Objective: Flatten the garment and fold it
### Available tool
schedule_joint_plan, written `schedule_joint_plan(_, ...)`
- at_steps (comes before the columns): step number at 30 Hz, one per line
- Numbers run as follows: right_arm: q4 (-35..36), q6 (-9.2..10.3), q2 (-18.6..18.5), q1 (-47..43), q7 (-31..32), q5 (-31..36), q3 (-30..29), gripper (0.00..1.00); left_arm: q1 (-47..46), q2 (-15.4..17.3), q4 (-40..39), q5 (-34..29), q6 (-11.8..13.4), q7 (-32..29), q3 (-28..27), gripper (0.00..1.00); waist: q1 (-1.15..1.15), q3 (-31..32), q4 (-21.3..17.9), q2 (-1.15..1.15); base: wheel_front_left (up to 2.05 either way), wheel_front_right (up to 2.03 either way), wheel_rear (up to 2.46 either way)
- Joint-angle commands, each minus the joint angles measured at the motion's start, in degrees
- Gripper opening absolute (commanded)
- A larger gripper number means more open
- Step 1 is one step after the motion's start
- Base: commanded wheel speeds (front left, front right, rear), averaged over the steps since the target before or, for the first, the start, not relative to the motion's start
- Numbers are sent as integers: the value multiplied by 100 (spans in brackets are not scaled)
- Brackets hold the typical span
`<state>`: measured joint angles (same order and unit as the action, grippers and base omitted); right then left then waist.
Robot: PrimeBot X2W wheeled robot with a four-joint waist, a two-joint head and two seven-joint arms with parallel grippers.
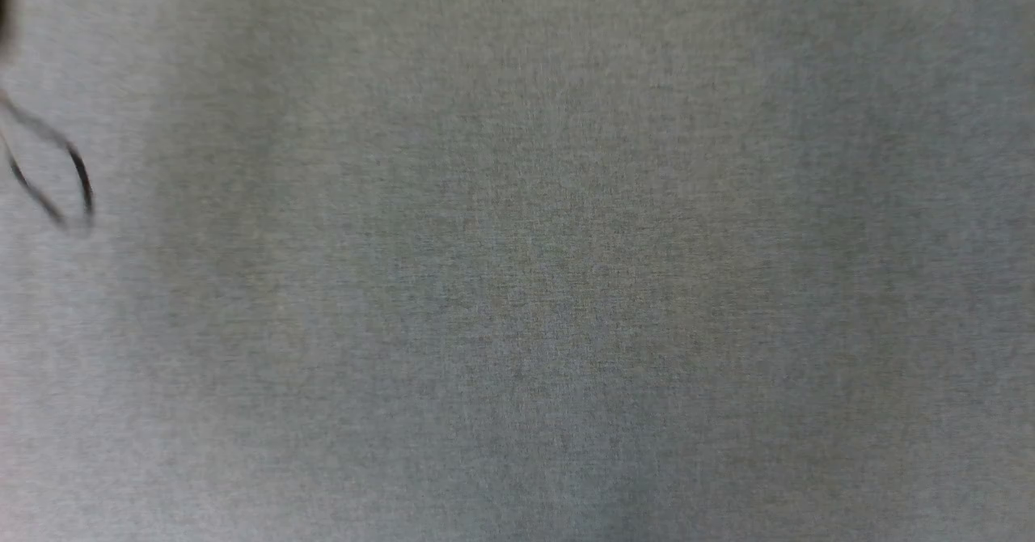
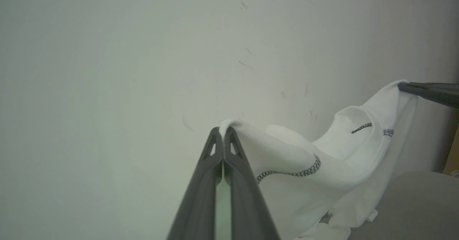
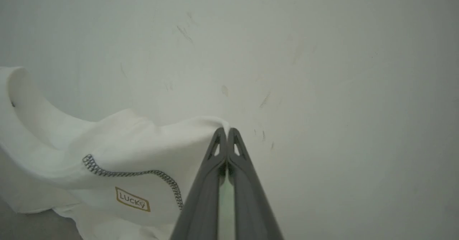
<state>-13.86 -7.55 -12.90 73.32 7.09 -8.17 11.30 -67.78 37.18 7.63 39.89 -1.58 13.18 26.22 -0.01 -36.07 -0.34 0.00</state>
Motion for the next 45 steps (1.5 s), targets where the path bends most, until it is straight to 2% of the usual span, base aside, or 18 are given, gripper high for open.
schedule_joint_plan(1,164,6,-28,-288,60,-79,-57,0,265,28,-149,40,74,44,-8,0,1,325,69,0,0,0,0)
schedule_joint_plan(5,993,6,-60,-1460,316,-296,-318,0,1307,147,-881,-53,335,104,90,0,1,595,122,0,0,0,0)
schedule_joint_plan(10,1890,6,88,-2901,486,-438,-647,0,2536,329,-1688,-432,664,144,391,0,1,849,180,0,0,0,0)
schedule_joint_plan(15,2495,6,375,-4265,570,-562,-873,0,3617,332,-2006,-531,965,156,718,0,1,1131,180,0,0,0,0)
schedule_joint_plan(18,2671,6,490,-4939,679,-679,-897,0,4155,359,-2053,-410,1027,134,885,0,1,1318,158,0,0,0,0)
schedule_joint_plan(32,2918,6,619,-7145,1687,-1225,-1113,0,5629,625,-2112,265,863,-612,1680,0,1,2064,92,0,0,0,0)
schedule_joint_plan(45,3018,6,365,-8336,2994,-1697,-833,0,6300,688,-2226,922,730,-1400,2227,0,1,2465,71,0,0,0,0)
